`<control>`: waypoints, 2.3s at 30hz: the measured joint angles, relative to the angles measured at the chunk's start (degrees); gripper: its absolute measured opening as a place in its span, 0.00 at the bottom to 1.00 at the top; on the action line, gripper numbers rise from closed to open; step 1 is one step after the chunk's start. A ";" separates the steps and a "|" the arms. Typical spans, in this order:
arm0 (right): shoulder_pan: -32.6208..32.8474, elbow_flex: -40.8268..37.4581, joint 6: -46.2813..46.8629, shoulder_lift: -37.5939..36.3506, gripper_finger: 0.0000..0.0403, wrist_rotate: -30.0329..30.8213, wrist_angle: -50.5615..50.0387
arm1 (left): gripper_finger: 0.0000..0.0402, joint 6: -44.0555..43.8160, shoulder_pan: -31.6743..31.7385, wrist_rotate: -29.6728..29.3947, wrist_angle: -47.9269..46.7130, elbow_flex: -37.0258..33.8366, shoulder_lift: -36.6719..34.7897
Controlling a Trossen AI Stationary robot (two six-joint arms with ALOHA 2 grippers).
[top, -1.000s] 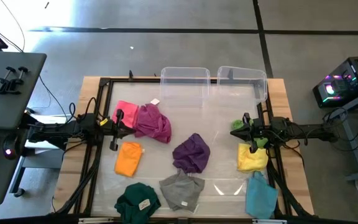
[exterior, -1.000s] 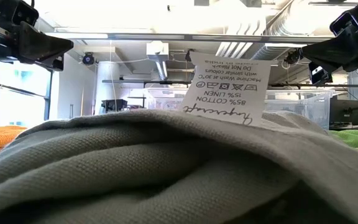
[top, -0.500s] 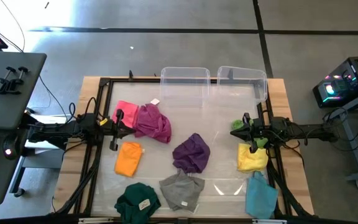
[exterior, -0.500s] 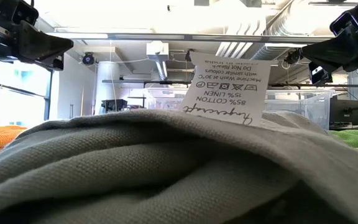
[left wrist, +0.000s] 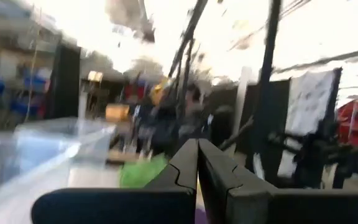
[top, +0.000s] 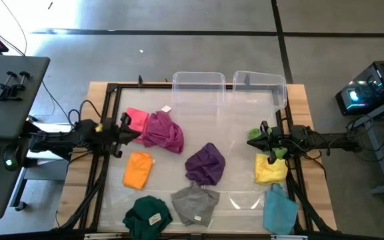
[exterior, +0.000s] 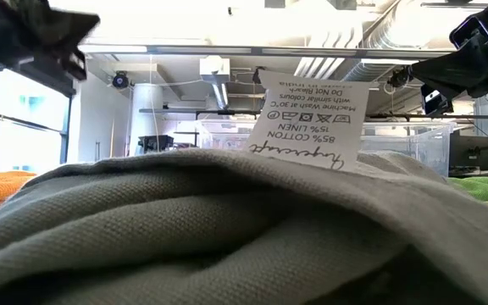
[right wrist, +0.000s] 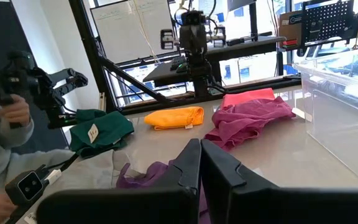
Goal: Sort towels by color in basket
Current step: Put the dark pink towel into the left transparent bin
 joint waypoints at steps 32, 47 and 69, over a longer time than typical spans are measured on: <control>0.00 -0.01 0.00 0.01 0.01 -0.02 0.01 | 0.60 -5.31 -7.15 -36.48 -0.19 22.79 76.91; 0.00 -0.01 0.00 0.01 0.01 0.00 0.01 | 0.21 -11.65 -5.76 -25.14 -9.43 33.83 95.77; -0.01 0.01 0.00 0.18 0.01 -0.02 0.01 | 0.00 35.58 4.54 -29.73 -14.28 74.41 87.64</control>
